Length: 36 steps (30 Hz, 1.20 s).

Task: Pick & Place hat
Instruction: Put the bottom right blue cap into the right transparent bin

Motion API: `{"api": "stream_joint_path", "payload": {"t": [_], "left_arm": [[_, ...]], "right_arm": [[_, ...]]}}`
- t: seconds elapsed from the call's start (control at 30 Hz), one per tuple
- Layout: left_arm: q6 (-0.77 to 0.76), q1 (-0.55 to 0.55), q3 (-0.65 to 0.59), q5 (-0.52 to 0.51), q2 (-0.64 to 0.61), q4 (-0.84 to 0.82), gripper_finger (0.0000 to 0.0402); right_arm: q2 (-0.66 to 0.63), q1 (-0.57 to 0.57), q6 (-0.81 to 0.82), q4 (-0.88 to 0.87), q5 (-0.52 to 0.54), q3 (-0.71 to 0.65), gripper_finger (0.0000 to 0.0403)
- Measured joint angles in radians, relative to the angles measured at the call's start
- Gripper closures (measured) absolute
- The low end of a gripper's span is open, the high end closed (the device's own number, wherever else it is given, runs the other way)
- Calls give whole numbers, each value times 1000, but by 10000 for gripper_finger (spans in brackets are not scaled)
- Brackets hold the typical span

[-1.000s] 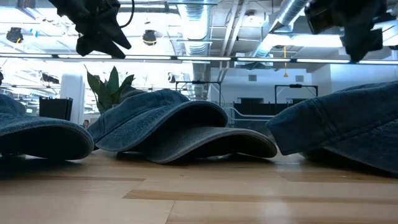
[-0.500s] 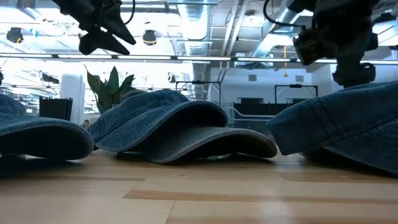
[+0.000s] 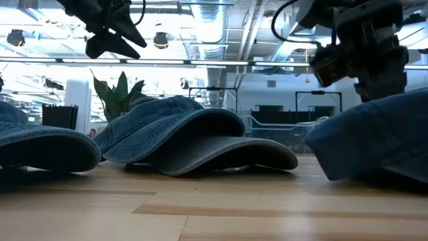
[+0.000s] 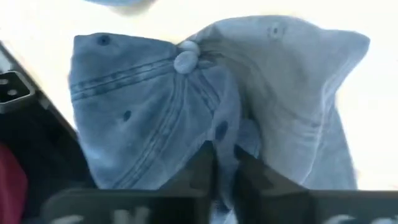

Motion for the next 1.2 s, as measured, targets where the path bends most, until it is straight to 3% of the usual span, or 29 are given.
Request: {"api": "stream_joint_path", "payload": {"t": [0.2, 0.3, 0.57, 0.7, 0.8, 0.97, 1.2], "left_arm": [[44, 1, 0, 0, 0, 17, 235], [52, 2, 0, 0, 0, 35, 237], [138, 2, 0, -1, 0, 64, 237], [173, 2, 0, -43, 0, 99, 237], [225, 4, 0, -62, 0, 150, 237], [247, 29, 0, -52, 0, 185, 237], [240, 42, 0, -38, 0, 187, 237]], "right_arm": [[-134, 21, 103, -14, 44, 49, 397], [-220, 41, 150, -34, 125, 101, 396], [-381, 79, 155, -215, 574, 291, 400], [-411, 15, 54, -224, 784, 352, 400], [-410, -86, -58, -217, 878, 382, 401], [-390, -319, -311, -72, 858, 390, 402], [-271, -685, -572, 88, 509, 390, 402]]}}
